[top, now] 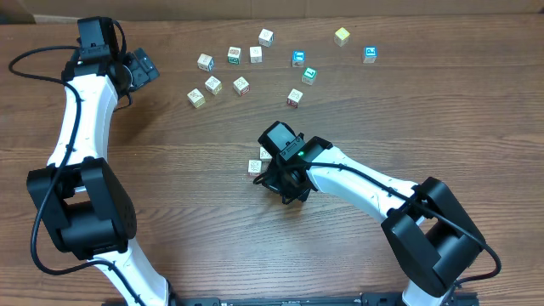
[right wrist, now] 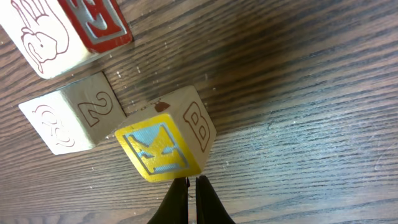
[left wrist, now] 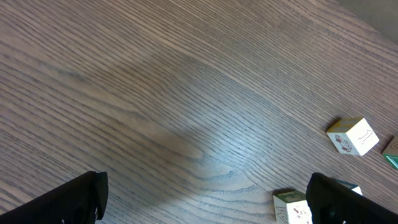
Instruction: Form a circle
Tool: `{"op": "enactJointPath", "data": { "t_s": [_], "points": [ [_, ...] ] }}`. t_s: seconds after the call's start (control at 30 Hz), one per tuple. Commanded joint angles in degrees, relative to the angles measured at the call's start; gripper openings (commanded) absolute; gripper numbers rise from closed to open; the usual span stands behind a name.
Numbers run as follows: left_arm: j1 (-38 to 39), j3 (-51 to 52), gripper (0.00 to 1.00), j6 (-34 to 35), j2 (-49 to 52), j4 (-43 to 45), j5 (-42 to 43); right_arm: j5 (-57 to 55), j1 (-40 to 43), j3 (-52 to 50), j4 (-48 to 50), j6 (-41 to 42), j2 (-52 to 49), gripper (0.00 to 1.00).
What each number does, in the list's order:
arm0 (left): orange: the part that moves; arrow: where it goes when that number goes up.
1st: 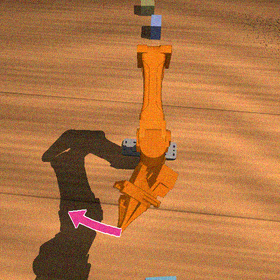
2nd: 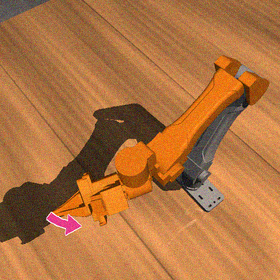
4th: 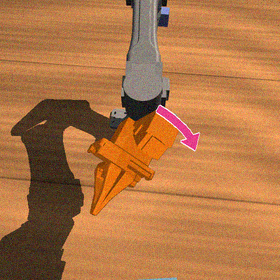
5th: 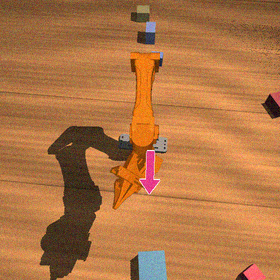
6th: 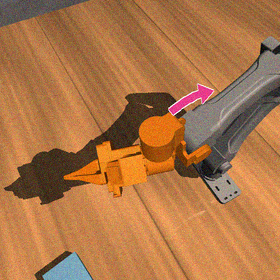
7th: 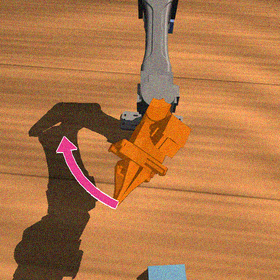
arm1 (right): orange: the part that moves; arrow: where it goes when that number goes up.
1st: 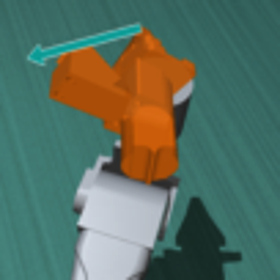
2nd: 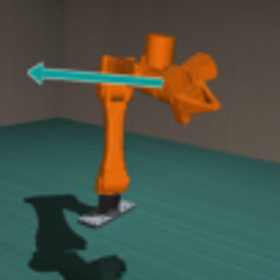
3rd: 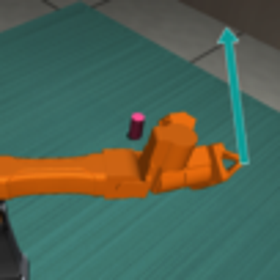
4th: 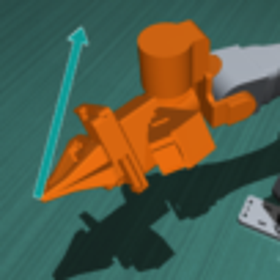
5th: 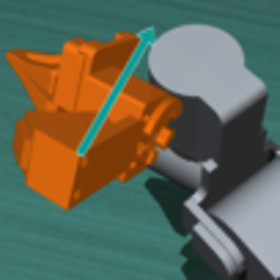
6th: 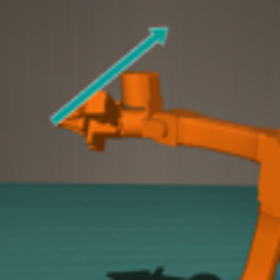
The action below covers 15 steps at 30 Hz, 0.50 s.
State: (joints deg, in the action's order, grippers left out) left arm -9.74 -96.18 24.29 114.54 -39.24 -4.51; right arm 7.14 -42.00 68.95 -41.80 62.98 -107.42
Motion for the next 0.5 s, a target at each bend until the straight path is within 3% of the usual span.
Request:
{"op": "enactJointPath", "data": {
  "t_s": [0.0,0.47],
  "points": [
    [0.39,-0.61,1.0,0.15,-0.66,0.09,0.07,-0.9,0.22,-0.31,0.0,0.72,-0.07,0.04],
    [0.39,-0.61,1.0,0.15,-0.66,0.09,0.07,-0.04,-1.22,-0.39,-0.5,3.26,-0.09,0.04]
  ]
}}
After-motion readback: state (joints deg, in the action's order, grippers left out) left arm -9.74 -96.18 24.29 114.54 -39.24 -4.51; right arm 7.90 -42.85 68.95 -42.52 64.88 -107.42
